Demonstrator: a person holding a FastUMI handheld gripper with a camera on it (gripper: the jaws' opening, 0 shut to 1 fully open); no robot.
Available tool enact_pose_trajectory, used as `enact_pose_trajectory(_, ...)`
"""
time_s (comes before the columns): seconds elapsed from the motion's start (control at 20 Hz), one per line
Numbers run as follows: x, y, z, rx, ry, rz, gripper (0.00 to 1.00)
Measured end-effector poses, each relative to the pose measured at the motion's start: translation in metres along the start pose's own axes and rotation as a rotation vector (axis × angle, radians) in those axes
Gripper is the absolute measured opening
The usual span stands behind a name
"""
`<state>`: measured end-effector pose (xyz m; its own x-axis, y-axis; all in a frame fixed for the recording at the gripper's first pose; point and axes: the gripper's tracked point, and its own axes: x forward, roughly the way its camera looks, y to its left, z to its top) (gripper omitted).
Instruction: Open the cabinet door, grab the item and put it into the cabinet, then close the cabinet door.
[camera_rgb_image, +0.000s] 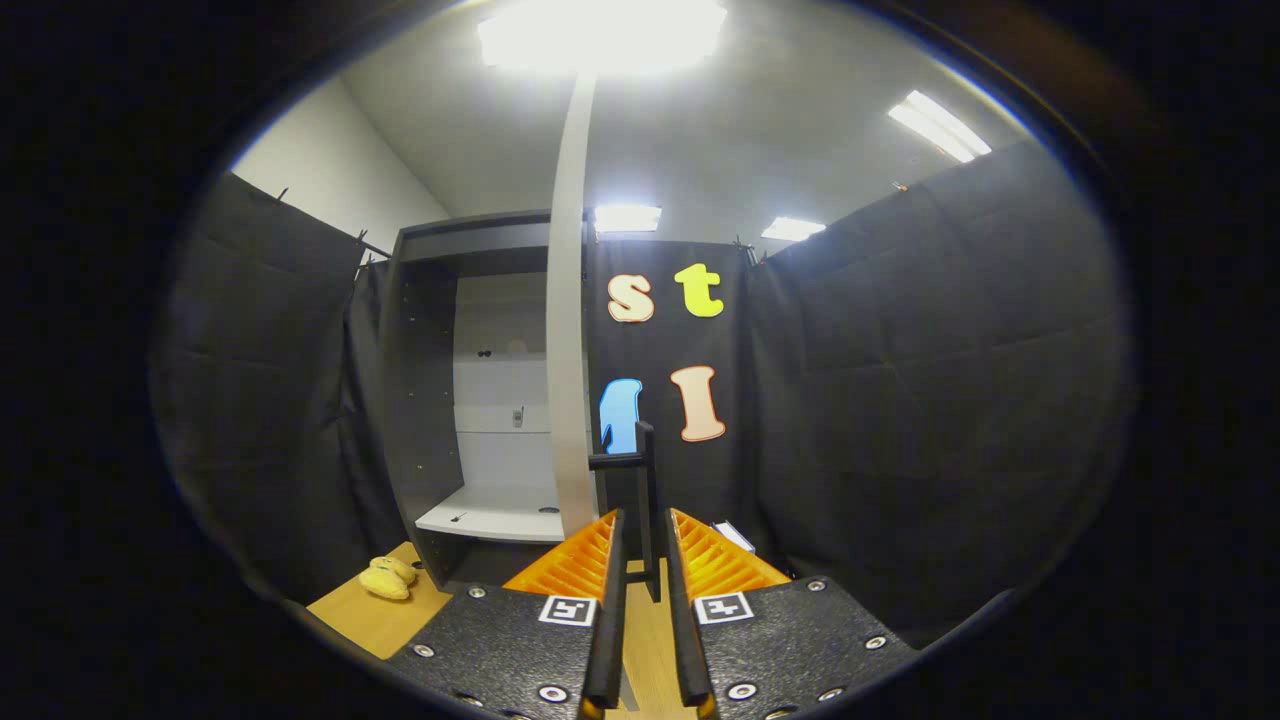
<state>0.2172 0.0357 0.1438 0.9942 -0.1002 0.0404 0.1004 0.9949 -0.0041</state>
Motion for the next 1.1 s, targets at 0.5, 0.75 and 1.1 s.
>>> enact_pose_trajectory(0.5, -0.002, 0.103, 0.012, -0.028, -0.117, 0.171, 0.91)
enact_pose_trajectory(0.75, 0.008, 0.159, -0.024, 0.029, -0.062, 0.237, 0.93)
enact_pose_trajectory(1.1, 0.026, 0.228, -0.099, 0.104, 0.038, 0.301, 0.93)
